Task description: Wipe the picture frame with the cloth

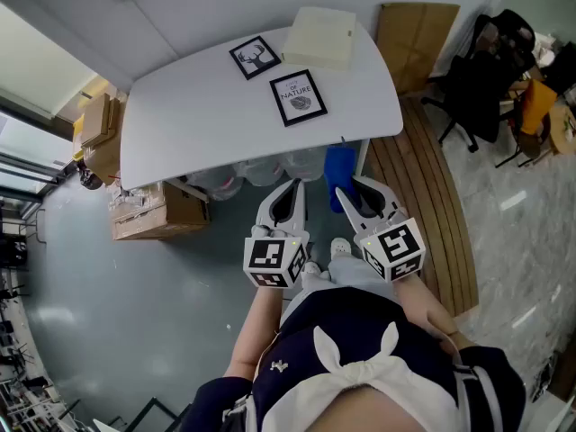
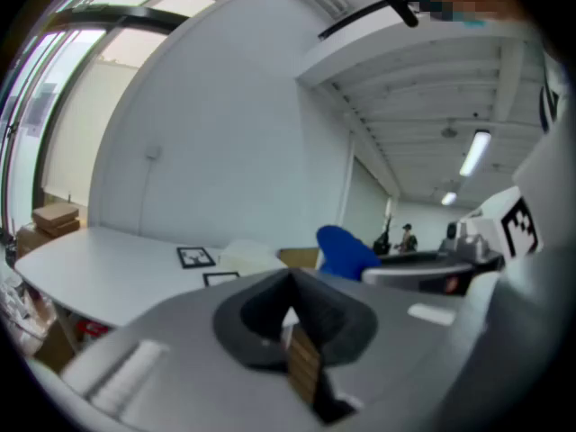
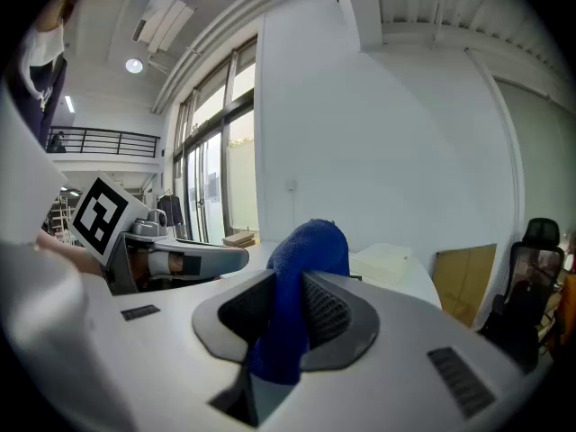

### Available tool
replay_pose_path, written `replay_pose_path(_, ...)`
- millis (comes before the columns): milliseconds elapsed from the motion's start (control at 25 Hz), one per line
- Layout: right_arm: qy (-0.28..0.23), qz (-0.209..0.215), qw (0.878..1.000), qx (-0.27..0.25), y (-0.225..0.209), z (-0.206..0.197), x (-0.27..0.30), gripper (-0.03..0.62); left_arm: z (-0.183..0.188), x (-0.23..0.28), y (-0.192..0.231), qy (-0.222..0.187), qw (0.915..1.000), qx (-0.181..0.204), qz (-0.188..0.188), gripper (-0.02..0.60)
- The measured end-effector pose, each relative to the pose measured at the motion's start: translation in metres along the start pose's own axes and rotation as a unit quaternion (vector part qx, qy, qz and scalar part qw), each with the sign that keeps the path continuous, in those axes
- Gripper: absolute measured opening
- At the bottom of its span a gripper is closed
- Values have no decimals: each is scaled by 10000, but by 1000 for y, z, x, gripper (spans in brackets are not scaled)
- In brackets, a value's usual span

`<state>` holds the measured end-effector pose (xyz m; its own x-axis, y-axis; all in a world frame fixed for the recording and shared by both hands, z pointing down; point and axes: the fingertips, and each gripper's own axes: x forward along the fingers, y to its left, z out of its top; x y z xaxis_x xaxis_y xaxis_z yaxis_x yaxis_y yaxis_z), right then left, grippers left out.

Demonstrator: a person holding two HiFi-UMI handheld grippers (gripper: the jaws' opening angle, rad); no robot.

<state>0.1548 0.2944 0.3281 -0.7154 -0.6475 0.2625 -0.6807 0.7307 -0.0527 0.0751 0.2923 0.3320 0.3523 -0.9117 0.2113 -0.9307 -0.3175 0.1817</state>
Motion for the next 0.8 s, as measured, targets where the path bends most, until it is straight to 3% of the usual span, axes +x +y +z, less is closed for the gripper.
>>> replay_pose_path(360,-13,204,9998,7,-38,2,15,81,7,30,2,2,9995,91,318,0)
replay_pose_path(800,106,467,9988,112,-50,-5,44,83,-7,44,26,187,9976,-12,667,0)
